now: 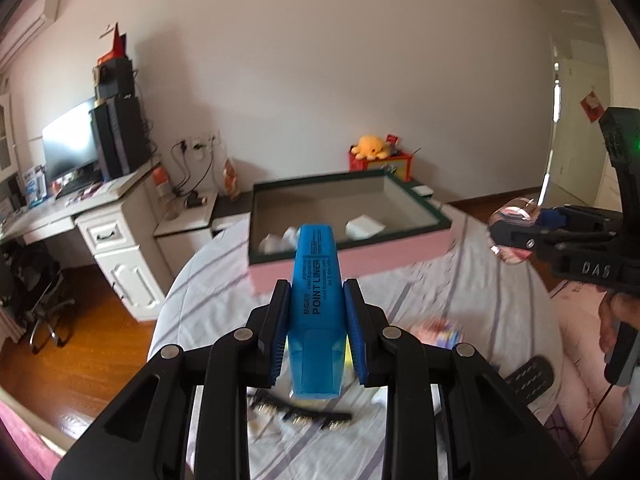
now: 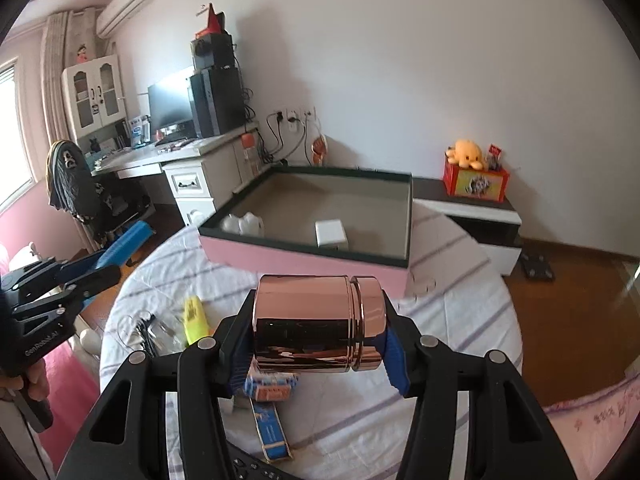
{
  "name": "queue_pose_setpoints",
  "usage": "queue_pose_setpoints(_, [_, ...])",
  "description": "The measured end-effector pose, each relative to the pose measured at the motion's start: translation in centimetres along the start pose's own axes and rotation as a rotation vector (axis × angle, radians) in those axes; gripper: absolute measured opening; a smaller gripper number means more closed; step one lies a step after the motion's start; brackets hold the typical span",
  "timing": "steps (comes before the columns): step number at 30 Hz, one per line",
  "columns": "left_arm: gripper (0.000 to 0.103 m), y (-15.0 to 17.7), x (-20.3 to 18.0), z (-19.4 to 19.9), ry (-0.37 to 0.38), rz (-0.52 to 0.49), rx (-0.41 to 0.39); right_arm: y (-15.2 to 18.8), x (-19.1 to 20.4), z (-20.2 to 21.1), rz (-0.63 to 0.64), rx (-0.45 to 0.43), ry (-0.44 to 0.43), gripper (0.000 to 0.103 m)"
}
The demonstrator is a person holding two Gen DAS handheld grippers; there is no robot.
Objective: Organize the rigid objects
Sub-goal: 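Carry both items into the pink box and open both grippers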
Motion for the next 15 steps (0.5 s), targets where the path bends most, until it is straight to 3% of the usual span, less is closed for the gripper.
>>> queue_pose_setpoints(7, [0.027,-4.1,-1.2,-1.8,0.009,-0.045,-0.035,-2.7,0.2,-0.2,0.035,-0.04,-0.008,0.055])
queue_pose_setpoints(15, [0.027,-8.7,-1.3,-7.3,0.035,-0.062,-0.022,-6.0,-0.4,-3.7,0.054,-0.038,-0.017,0.055])
Point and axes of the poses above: each gripper's, at about its wrist camera, not at the fingertips, and z roughly against the way its jaws point, x to its left, y to its underside, the point moved 2 cm from there along -z, roughly the way its jaws point, and after that the axes turned 1 degree about y, right-handed, at the moved point
